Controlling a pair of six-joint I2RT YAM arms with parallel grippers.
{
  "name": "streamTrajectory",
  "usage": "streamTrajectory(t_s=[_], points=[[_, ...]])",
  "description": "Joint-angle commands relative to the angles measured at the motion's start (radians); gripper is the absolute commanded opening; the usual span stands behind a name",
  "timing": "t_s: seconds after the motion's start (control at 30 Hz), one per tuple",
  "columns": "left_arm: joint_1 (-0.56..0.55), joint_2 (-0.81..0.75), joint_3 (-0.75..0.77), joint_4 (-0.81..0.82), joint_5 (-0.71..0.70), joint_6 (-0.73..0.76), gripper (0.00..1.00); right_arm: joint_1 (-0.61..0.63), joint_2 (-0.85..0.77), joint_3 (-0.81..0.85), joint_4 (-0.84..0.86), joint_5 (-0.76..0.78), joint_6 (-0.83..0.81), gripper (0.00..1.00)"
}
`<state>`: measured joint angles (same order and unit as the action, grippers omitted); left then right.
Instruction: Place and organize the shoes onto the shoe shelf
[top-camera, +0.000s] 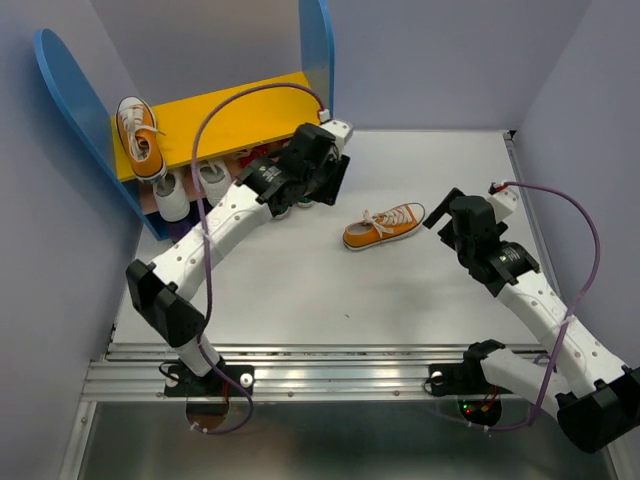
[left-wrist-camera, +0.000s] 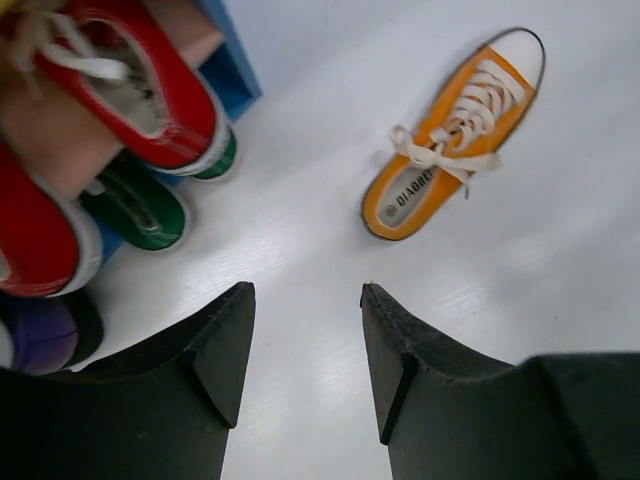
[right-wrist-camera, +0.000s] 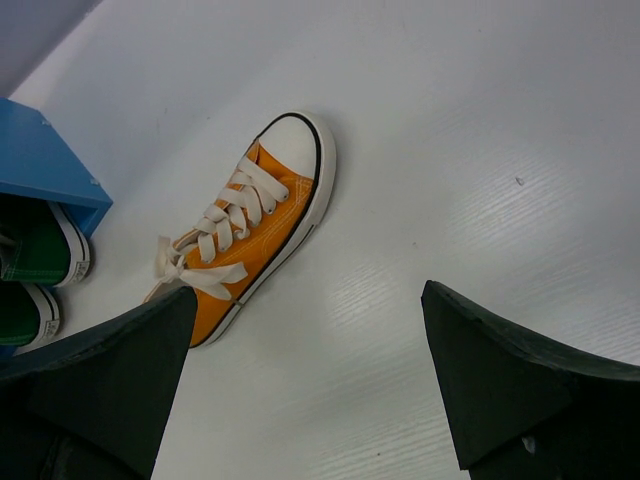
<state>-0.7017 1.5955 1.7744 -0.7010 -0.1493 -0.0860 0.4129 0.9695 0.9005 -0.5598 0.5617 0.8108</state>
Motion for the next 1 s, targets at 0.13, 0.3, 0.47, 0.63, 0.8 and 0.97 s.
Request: streamTrajectory(t_s=[0.13,0.3,0.47,0.63,0.8,0.97], points=[[-0.137,0.157,-0.053,0.113,0.06,0.015,0.59,-0.003,-0.023,-0.002,0.023,0.033,0.021,1.0],[-0.139,0.27,-0.036,0.152,-0.005,0.026,0.66,-0.003,-0.038,-0.006,0.021,0.032,0.016,1.0],[-0.139,0.389,0.002,0.156,-0.036,0.034,0.68,-0.003,-0.043,-0.006,0.017,0.027,0.01,1.0],[-0.128,0.455,0.016,0.187,-0.082,0.034,0.68,-0.003,-0.048,-0.011,0.015,0.024,0.008,1.0],[-0.12,0.512,0.033,0.205,-0.09,0.026,0.64,-0.003,-0.049,-0.009,0.015,0.018,0.005,1.0],[-0.117,0.529,0.028,0.212,-0.067,0.016,0.61,-0.003,-0.06,-0.008,0.014,0.018,-0.002,1.0]])
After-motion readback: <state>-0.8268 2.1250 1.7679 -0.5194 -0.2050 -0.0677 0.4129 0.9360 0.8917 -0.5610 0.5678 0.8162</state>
